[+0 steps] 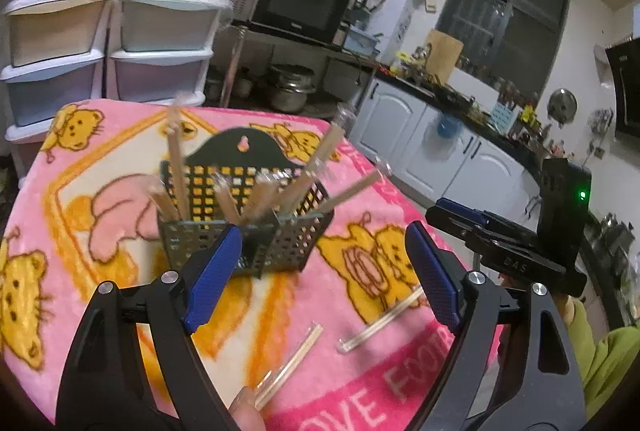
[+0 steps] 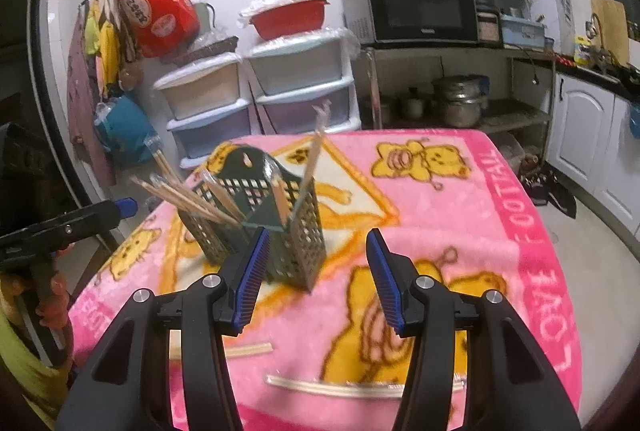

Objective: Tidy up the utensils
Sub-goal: 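Withdraw both tools from the caddy toward the last wrapped chopsticks on the blanket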

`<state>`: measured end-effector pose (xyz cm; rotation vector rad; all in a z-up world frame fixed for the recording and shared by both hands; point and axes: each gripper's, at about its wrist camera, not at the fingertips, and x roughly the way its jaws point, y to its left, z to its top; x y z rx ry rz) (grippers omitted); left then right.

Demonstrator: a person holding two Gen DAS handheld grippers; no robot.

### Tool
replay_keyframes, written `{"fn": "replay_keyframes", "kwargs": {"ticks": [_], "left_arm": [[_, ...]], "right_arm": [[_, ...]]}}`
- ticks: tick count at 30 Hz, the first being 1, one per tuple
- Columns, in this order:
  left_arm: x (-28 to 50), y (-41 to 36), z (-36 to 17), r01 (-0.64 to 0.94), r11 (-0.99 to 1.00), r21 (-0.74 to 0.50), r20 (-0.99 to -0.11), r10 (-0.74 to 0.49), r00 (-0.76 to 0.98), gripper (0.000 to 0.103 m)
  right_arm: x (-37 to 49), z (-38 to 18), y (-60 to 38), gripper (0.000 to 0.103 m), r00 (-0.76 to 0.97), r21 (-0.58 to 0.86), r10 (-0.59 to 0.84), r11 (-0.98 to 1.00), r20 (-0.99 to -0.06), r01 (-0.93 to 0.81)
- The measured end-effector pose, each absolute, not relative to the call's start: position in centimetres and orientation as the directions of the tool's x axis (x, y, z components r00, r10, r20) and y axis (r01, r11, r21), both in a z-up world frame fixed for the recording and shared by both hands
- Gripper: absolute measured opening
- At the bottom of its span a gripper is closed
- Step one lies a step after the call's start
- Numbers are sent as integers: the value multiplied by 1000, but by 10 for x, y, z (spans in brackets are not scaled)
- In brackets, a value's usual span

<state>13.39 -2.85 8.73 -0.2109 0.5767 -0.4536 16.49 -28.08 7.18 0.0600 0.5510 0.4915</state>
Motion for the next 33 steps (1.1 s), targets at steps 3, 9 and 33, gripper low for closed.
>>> {"fn": "replay_keyframes", "kwargs": {"ticks": [3, 9, 33], "left_arm": [[132, -36, 82, 371, 879, -300, -491, -476, 730, 76], [132, -52, 59, 395, 869, -300, -539, -495, 681, 76], [152, -76, -15, 383, 885, -265, -699, -450, 556, 54]], "right_arm": [[163, 60, -289, 48, 734, 192, 443, 894, -514, -405], [160, 43, -300, 48, 726, 199, 411, 910, -551, -364], [149, -20, -339, 48, 669, 203, 305, 952, -678, -230]]}}
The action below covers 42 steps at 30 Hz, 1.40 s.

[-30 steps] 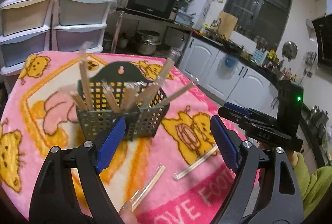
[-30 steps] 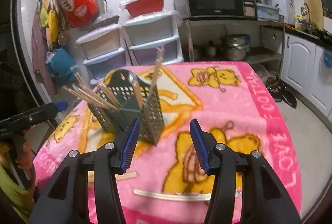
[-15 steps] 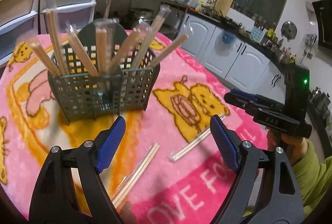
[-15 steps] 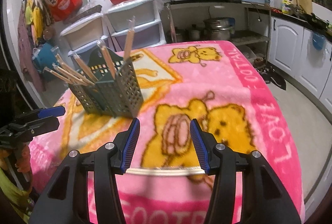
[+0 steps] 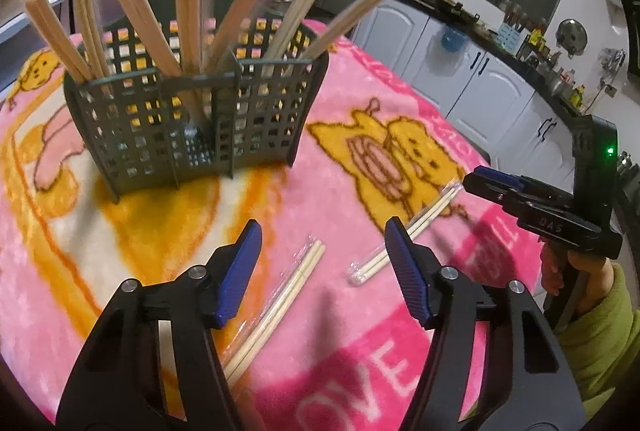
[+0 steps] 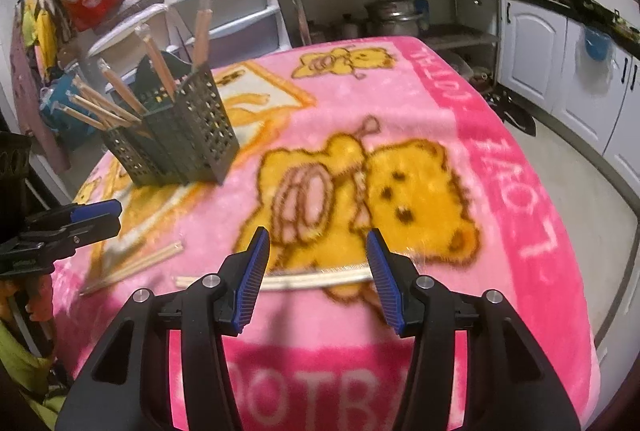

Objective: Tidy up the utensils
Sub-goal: 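Close the left tool on a wrapped chopstick pair while the right tool grasps another pair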

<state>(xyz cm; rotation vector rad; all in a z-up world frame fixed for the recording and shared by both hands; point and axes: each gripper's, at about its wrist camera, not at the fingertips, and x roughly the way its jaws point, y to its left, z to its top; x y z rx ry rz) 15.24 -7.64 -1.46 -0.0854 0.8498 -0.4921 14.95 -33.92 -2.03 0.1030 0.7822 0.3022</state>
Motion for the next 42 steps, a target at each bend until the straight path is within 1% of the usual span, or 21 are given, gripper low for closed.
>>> {"fn": "replay_keyframes", "kwargs": {"ticks": [5, 11, 14, 18, 22, 23, 25, 26, 28, 29, 31, 33, 36, 42], "left_arm": [[158, -82, -29, 384, 889, -250, -730, -434, 528, 52], [164, -88, -42, 381, 892, -243, -756, -421, 502, 41], [167, -89, -47, 377, 894, -241, -765, -414, 494, 41], [172, -92, -53, 377, 896, -236, -775, -407, 483, 37], [176, -96, -59, 377, 897, -230, -785, -400, 473, 35], [176, -97, -60, 379, 897, -229, -787, -399, 470, 34], [176, -99, -62, 384, 896, -224, -790, -397, 466, 34], [176, -99, -62, 385, 896, -222, -791, -396, 466, 34], [176, -100, -62, 390, 895, -215, -793, -393, 465, 34], [177, -101, -63, 391, 896, -209, -794, -389, 467, 32], [179, -103, -64, 390, 899, -198, -796, -380, 472, 28], [181, -103, -65, 388, 901, -193, -798, -374, 473, 24], [182, -104, -65, 390, 902, -183, -800, -368, 474, 22], [186, -104, -66, 391, 903, -175, -807, -359, 469, 15]], "right_arm": [[151, -31, -351, 49, 660, 209, 274, 962, -699, -177], [158, -41, -365, 49, 648, 214, 233, 971, -725, -109], [164, -48, -370, 49, 631, 219, 216, 973, -745, -75], [174, -58, -377, 49, 603, 261, 229, 965, -764, -35], [183, -66, -379, 48, 585, 303, 254, 953, -770, -15], [183, -67, -379, 47, 586, 302, 252, 953, -770, -12], [185, -67, -377, 39, 589, 290, 239, 957, -772, -8], [186, -67, -378, 36, 591, 288, 236, 958, -771, -6], [188, -68, -379, 26, 596, 289, 231, 957, -769, 2], [189, -68, -380, 23, 598, 290, 229, 957, -768, 5], [189, -69, -382, 11, 607, 299, 234, 954, -760, 6], [189, -68, -384, 9, 610, 308, 244, 952, -754, 0], [189, -67, -383, 4, 617, 328, 267, 945, -740, -16], [188, -56, -371, 3, 636, 348, 313, 935, -706, -74]]}}
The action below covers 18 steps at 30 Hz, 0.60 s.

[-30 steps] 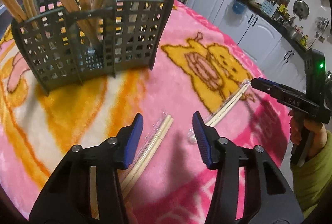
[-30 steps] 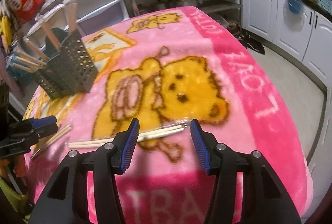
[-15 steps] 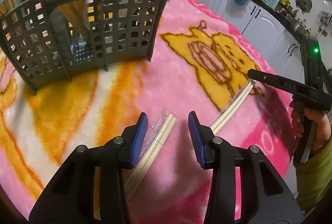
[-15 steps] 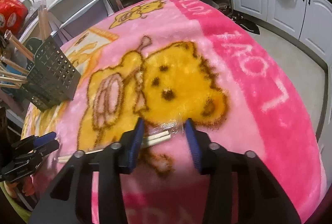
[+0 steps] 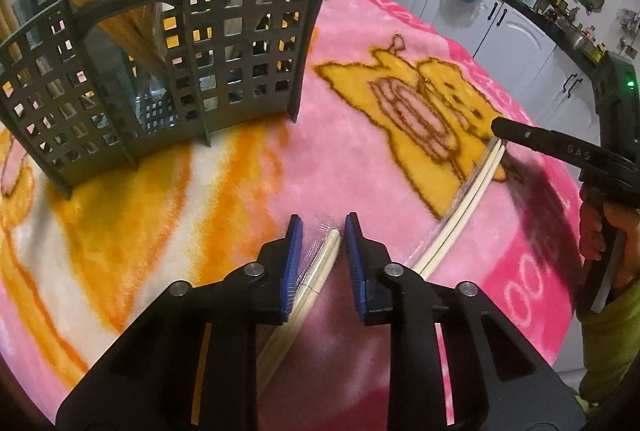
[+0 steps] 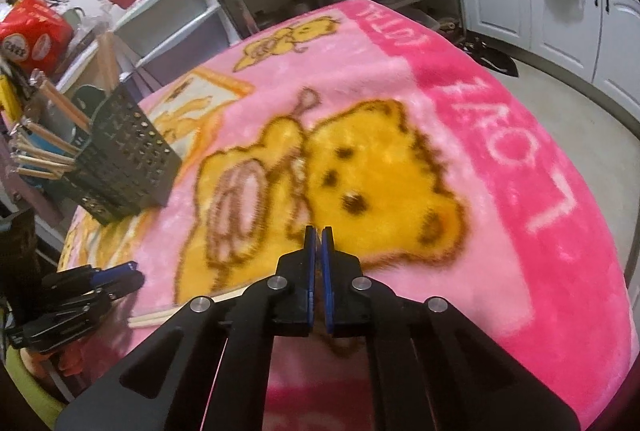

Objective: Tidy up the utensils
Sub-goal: 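Close the left tool on a wrapped chopstick pair while the right tool grasps another pair, then raise both tools' chopsticks and lower them into the green caddy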

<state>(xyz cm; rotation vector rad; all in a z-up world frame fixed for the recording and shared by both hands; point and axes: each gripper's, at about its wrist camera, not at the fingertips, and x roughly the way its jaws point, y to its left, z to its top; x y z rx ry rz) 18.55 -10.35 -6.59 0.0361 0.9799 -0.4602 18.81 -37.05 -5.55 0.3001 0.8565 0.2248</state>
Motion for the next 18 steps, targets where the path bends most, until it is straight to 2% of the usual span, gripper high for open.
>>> {"fn": "replay_keyframes", "kwargs": {"ticks": [6, 18], "left_arm": [[188, -97, -64, 380, 904, -195, -808, -368, 460, 8], [182, -68, -27, 332, 919, -214, -743, -374, 555, 6]], "right_arm": [[185, -36, -356, 3, 664, 344, 350, 927, -661, -147], [168, 24, -312, 3, 707, 285, 435, 900, -558, -329]]}}
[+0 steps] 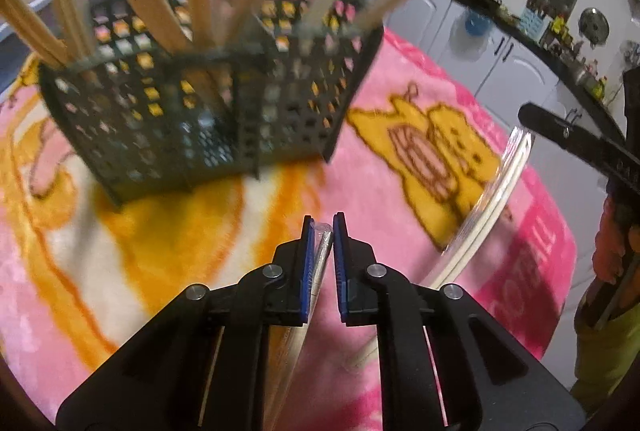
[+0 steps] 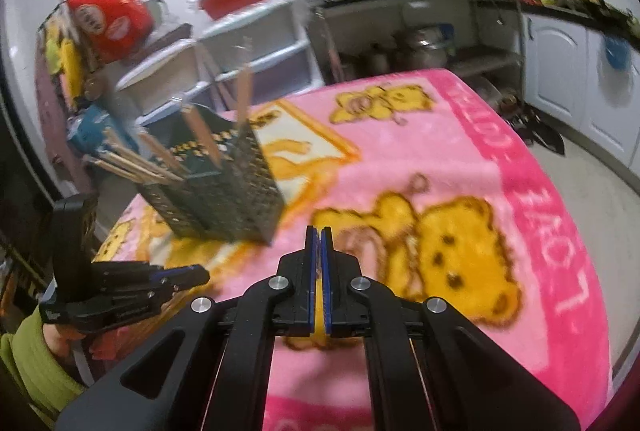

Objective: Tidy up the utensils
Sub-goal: 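Raise both tools' chopsticks and lower them into the green caddy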

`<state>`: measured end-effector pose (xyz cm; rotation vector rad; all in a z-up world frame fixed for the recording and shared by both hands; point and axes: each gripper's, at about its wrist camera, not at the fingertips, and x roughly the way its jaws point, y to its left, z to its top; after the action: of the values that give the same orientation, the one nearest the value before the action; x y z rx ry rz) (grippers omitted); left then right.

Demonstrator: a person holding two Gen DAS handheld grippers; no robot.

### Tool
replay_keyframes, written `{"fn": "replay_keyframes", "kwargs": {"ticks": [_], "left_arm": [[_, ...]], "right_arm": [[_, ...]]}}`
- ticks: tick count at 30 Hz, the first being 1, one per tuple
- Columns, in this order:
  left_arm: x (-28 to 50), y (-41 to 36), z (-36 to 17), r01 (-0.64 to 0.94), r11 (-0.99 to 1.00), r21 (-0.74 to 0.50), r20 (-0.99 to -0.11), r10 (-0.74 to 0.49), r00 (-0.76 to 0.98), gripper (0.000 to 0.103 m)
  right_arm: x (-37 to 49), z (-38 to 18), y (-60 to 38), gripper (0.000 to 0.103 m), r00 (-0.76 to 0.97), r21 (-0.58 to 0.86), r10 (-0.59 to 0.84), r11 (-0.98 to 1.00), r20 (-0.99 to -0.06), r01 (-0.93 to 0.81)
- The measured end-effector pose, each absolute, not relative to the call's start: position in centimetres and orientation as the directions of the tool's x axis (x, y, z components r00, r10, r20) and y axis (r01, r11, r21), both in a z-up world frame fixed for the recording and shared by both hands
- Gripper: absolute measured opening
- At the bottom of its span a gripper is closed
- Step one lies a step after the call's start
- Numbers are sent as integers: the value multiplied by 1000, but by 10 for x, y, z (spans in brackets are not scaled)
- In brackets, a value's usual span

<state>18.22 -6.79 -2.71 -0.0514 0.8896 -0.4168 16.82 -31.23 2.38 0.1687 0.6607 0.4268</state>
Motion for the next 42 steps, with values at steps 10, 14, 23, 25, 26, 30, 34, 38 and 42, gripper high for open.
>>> {"fn": "replay_keyframes", "kwargs": {"ticks": [10, 14, 23, 25, 26, 30, 34, 38, 42], "left_arm": [[168, -38, 30, 298, 927, -228, -639, -373, 673, 5], [160, -29, 52, 296, 927, -231, -595, -376, 710, 4], [145, -18, 97, 314, 924, -217, -494, -382, 781, 4], [142, -17, 107, 322, 922, -214, -471, -387, 793, 4], [142, -17, 111, 326, 921, -214, -463, -390, 796, 4], [141, -16, 130, 346, 913, -217, -421, -407, 811, 4], [141, -16, 146, 360, 908, -215, -377, -417, 827, 4], [141, -16, 165, 366, 905, -216, -329, -421, 845, 4], [141, -16, 185, 368, 904, -219, -276, -419, 865, 4]], "right_arm": [[157, 60, -268, 2, 697, 226, 511, 856, -503, -465], [152, 75, -252, 2, 686, 201, 544, 831, -483, -518], [141, 110, -221, 2, 667, 131, 606, 775, -435, -619], [141, 118, -219, 2, 670, 118, 610, 771, -423, -626], [141, 122, -219, 2, 674, 112, 611, 770, -416, -628], [139, 139, -218, 2, 691, 88, 615, 768, -379, -635], [140, 155, -218, 2, 707, 71, 618, 768, -343, -637], [139, 173, -218, 2, 718, 59, 628, 764, -299, -643], [140, 189, -219, 2, 719, 69, 644, 756, -260, -651]]}}
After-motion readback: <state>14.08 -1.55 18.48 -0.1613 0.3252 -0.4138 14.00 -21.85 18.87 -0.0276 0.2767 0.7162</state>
